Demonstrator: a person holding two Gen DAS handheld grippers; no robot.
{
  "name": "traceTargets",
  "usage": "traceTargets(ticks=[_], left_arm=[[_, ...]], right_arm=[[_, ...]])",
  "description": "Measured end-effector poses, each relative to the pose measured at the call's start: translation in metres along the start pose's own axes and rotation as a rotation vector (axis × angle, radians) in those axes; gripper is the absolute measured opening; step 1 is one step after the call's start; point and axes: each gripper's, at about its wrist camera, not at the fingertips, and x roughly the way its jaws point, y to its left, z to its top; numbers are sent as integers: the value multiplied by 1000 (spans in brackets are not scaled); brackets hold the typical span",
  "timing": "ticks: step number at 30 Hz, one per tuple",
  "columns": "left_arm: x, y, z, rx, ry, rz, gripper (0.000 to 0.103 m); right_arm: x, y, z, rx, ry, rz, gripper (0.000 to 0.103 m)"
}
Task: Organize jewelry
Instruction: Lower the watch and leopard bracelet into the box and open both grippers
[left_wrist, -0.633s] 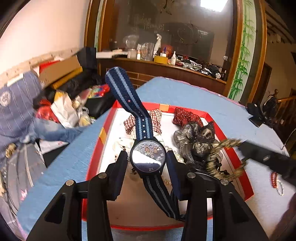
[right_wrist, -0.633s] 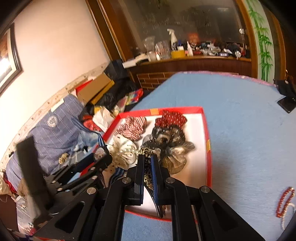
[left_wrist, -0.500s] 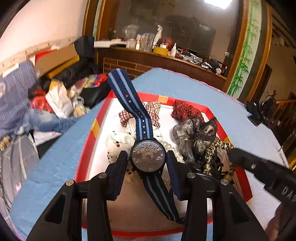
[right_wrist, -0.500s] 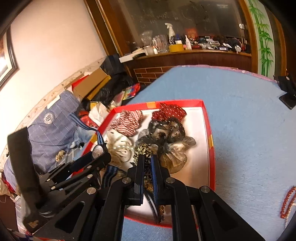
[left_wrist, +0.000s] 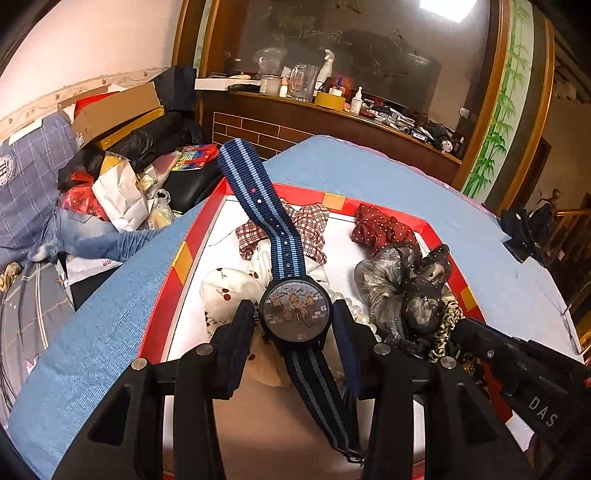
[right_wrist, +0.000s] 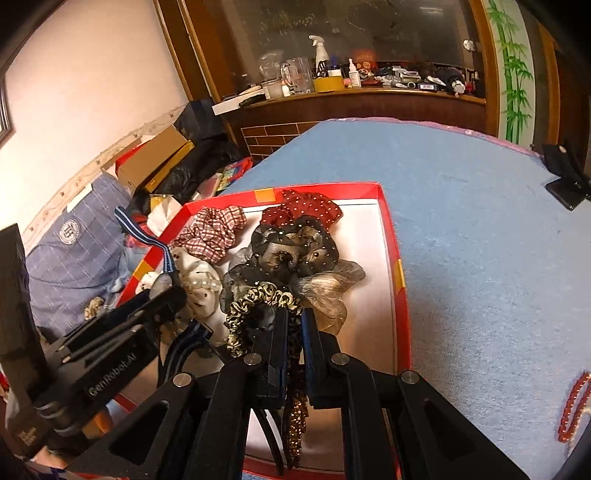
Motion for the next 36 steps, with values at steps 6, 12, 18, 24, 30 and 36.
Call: traceTargets(ticks=[6, 12, 18, 24, 30, 36], left_arm=[[-2, 1, 1, 1, -13, 8, 42], [-9, -4, 1, 26, -50, 29, 46], [-19, -11, 1, 58, -96, 70, 51], [-19, -21, -1, 100, -104, 110, 55], [-18, -23, -2, 111, -103, 140, 66], [-7, -22, 0, 106, -56, 137, 68]], right_arm=[[-2, -2, -1, 2, -3, -1, 12], [-16, -7, 1, 34, -27, 20, 28], [-41, -11, -1, 61, -70, 30, 35], [-66, -18, -14, 82, -99, 33, 41], [-79, -25, -22, 99, -116, 30, 42], [-84, -26, -28, 107, -120, 25, 42]])
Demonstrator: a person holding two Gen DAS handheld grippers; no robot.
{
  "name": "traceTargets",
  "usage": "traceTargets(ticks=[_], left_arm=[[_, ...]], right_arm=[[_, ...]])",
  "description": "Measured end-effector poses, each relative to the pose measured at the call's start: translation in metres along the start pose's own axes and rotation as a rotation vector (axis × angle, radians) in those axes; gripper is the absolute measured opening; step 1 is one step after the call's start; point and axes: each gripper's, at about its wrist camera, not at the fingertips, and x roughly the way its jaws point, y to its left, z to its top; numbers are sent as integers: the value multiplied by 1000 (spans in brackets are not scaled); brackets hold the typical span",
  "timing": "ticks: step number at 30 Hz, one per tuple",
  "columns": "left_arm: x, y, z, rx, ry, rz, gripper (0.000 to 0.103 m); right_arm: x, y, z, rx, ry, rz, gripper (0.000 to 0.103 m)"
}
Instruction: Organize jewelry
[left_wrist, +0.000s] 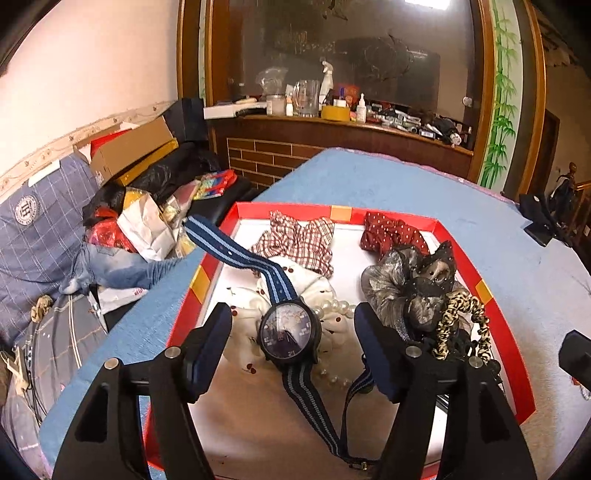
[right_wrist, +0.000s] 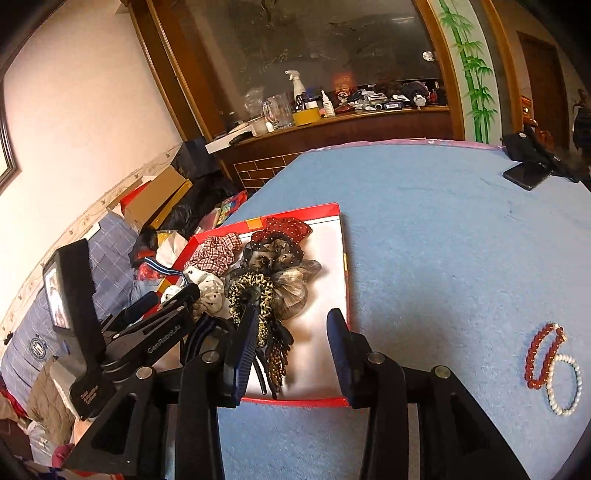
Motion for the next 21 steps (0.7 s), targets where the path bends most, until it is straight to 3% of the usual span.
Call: traceTargets(ticks=[12, 21], left_arm=[[23, 13, 0, -66, 88, -56, 78], [-4, 15, 0, -81, -43, -82, 82]], right_arm=[[-6, -22, 0, 51, -8, -48, 45], [-11, -45, -1, 112, 1, -72, 46]])
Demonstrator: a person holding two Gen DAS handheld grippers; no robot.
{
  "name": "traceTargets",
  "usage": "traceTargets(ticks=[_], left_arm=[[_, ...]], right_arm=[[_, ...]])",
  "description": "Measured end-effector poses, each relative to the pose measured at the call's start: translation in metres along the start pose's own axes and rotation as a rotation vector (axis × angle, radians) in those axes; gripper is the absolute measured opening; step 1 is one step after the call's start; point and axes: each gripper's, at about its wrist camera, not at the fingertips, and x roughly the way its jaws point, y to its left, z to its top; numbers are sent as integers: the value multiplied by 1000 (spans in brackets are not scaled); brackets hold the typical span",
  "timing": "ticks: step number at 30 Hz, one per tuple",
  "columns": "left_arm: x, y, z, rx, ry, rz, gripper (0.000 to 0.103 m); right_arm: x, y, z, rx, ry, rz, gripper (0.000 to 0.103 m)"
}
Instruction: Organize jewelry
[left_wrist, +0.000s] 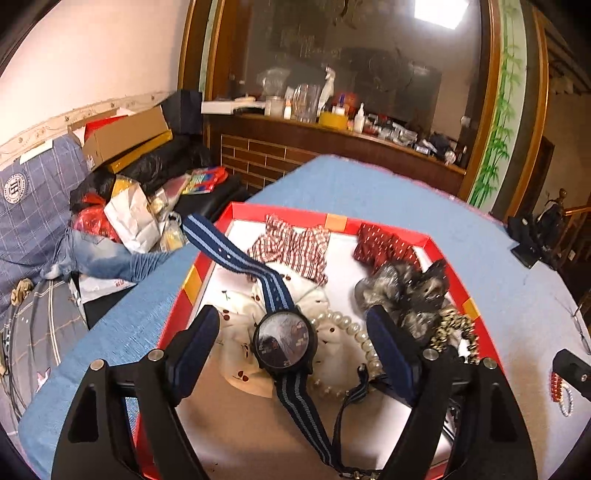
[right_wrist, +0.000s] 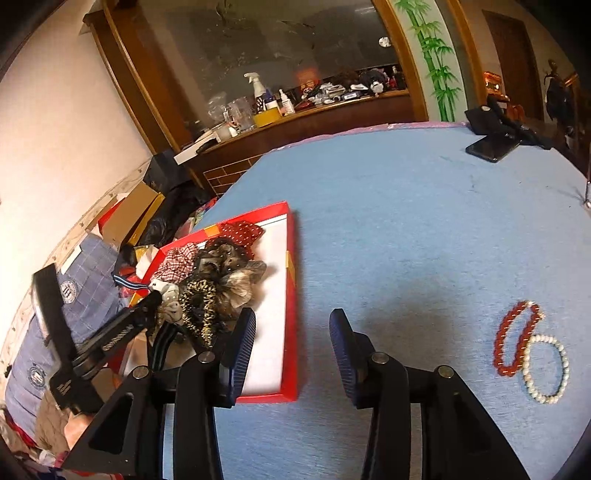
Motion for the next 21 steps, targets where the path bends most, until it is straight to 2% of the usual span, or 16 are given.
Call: traceTargets(ticks=[5, 11, 17, 21], left_arm=[[-13, 3, 1, -19, -39, -9, 84], [-20, -1, -3, -16, -23, -23, 84], [-18, -7, -8, -3, 43, -46, 84], [-11, -9, -10, 14, 85, -22, 84]], right_arm=[[0, -10, -1, 19, 1, -15, 49], [3, -9, -3, 17, 17, 3, 49], [6, -1, -6, -18, 28, 13, 50], [7, 1, -7, -23, 35, 21, 50]])
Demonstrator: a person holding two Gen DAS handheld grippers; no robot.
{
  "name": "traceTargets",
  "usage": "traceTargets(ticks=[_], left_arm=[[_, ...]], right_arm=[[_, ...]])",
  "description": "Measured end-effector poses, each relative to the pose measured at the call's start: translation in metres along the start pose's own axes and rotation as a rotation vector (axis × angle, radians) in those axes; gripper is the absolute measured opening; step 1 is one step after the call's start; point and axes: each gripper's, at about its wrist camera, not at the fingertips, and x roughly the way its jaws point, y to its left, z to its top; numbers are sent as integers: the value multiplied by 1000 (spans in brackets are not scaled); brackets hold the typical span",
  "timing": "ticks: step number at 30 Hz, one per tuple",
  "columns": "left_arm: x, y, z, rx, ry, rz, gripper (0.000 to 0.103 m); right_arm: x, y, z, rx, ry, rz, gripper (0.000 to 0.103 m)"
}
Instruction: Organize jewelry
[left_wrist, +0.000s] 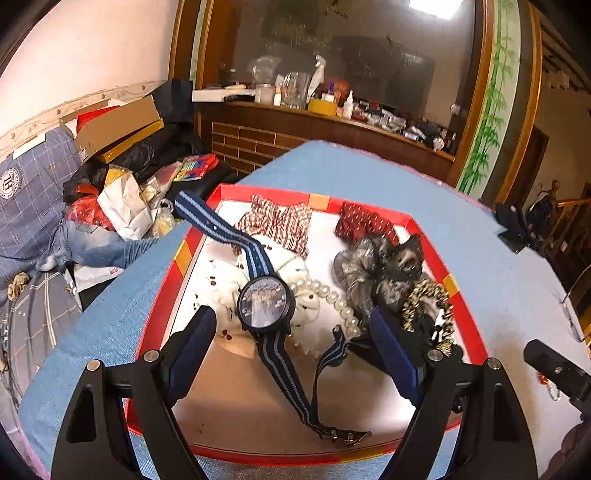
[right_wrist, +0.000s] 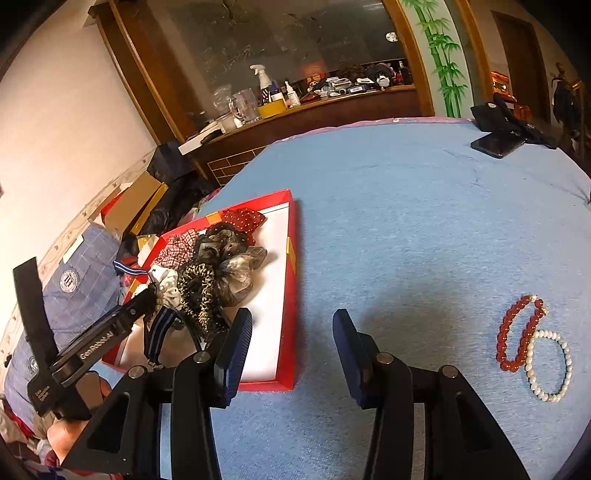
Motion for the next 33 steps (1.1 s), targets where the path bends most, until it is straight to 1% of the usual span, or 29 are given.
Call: traceTargets(ticks=[4, 7, 10, 14, 19, 22, 24, 25, 26, 28, 33], left_arm=[[11, 3, 0, -11, 58, 27, 84], [13, 3, -1, -6, 76, 32, 84], [6, 1, -3, -2, 61, 24, 84], [-8, -2, -7, 1, 29, 4, 84], [-32, -4, -10, 5, -31, -2, 84], [-43, -4, -11, 11, -61, 1, 85], [-50, -4, -14, 17, -86, 15, 88], [-53, -3, -17, 22, -99, 23, 93], [-54, -3, -18, 23, -103, 26, 95], [-55, -2, -21, 24, -104, 33, 95], [-41, 3, -22, 17, -58, 45, 95]], right_arm=[[1, 2, -2, -10, 6, 5, 50], [2, 5, -3, -22, 13, 6, 51], [6, 11, -5, -50, 27, 14, 53], [14, 27, -13, -126, 58, 9, 54], [16, 42, -22, -212, 57, -6, 55], [16, 46, -25, -233, 64, 9, 55], [17, 48, -25, -244, 66, 11, 57], [17, 48, -26, -247, 67, 10, 58], [17, 49, -26, -248, 68, 12, 59], [16, 49, -26, -247, 67, 16, 62], [14, 49, -24, -234, 66, 29, 65]])
